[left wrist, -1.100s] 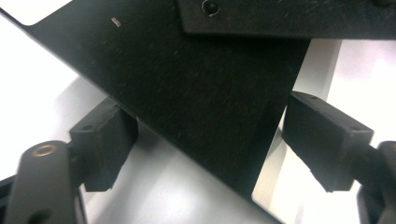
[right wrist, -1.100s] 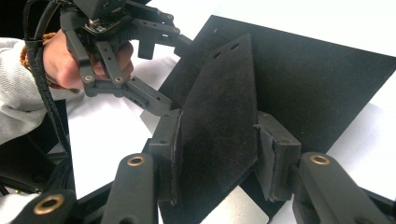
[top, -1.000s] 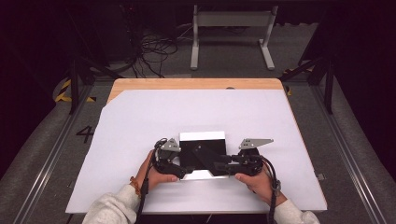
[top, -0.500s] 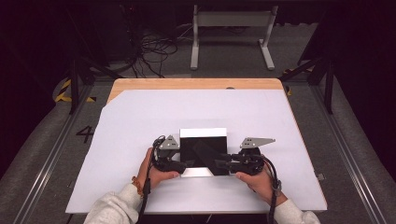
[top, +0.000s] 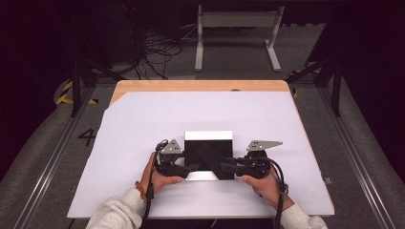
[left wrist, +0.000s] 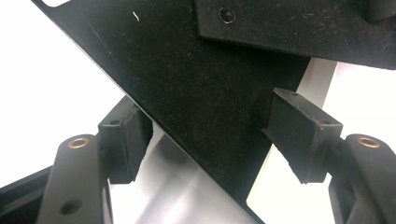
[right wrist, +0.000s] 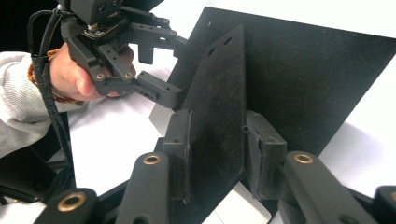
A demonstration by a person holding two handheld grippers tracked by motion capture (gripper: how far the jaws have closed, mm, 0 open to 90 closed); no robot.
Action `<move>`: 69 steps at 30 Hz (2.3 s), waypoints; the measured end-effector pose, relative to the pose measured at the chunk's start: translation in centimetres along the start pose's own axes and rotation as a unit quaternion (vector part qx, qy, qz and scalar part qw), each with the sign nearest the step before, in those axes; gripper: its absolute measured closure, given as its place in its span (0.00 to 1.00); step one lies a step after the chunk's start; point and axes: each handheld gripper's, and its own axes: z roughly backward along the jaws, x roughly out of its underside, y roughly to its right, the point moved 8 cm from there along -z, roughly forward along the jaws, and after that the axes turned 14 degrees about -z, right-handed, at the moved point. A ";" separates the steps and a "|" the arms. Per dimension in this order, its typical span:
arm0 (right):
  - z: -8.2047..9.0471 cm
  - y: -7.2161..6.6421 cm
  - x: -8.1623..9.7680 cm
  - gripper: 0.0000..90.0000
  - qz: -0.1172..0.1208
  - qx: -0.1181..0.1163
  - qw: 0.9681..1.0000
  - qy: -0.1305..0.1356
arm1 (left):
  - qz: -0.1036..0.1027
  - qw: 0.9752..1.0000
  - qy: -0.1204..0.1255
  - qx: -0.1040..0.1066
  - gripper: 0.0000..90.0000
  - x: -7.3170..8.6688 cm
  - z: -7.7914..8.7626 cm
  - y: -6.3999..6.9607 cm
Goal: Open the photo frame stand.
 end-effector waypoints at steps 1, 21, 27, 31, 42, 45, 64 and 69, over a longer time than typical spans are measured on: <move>0.0 0.0 0.0 0.72 0.000 0.000 1.000 0.000 | 0.002 1.000 0.001 0.000 0.37 0.0 0.0 0.0; 0.0 -0.2 -1.4 0.85 0.034 0.023 0.999 0.022 | -0.057 0.993 0.035 -0.099 0.59 -1.9 1.8 -1.7; -0.7 -0.4 -1.7 0.88 0.051 0.033 0.998 0.025 | -0.086 0.986 0.033 -0.140 0.65 -2.2 2.4 -2.3; -0.9 -0.3 -1.5 0.88 0.055 0.036 0.998 0.022 | -0.093 0.985 0.034 -0.142 0.68 -2.2 2.6 -2.2; -0.8 -0.7 -0.5 0.89 0.066 0.043 0.997 0.017 | -0.095 0.987 0.041 -0.122 0.74 -2.1 3.2 -1.6; -0.8 -0.7 -0.2 0.89 0.071 0.046 0.996 0.015 | -0.098 0.987 0.042 -0.119 0.75 -2.0 3.4 -1.4; -0.7 -1.3 1.7 0.91 0.091 0.050 0.995 -0.009 | -0.115 0.988 0.030 -0.101 0.81 -1.5 4.3 0.3; -0.6 -1.5 2.1 0.92 0.090 0.047 0.995 -0.012 | -0.119 0.987 0.029 -0.101 0.81 -1.4 4.3 0.4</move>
